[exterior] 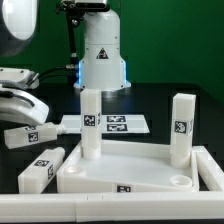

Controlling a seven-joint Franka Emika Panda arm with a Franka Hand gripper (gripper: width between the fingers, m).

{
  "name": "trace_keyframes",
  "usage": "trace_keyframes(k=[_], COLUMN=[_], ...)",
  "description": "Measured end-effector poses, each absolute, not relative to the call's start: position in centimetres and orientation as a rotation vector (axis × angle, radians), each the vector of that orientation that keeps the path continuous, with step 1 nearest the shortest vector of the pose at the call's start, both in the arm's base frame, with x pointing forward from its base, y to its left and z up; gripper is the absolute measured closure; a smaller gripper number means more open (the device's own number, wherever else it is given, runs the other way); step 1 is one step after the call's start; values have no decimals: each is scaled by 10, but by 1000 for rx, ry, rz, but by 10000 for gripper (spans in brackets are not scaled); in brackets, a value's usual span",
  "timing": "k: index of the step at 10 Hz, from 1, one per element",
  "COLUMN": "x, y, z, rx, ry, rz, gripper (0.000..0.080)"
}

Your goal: Assemble desk

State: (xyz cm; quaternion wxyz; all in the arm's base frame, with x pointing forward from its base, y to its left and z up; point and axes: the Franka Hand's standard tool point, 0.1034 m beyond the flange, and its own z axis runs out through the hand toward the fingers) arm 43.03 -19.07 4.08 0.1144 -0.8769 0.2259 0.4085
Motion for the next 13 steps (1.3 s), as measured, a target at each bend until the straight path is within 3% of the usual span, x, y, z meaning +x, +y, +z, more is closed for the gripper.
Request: trace_keyframes(k=[2,8,10,13], x=[435,433,431,436], y=[-189,-197,-209,-213], z=[37,35,24,23], rx=[-2340,-2322,-2191,-2202], ry=[975,1026,1106,1097], rz=[1243,1242,1229,1223], gripper=[150,150,150,150])
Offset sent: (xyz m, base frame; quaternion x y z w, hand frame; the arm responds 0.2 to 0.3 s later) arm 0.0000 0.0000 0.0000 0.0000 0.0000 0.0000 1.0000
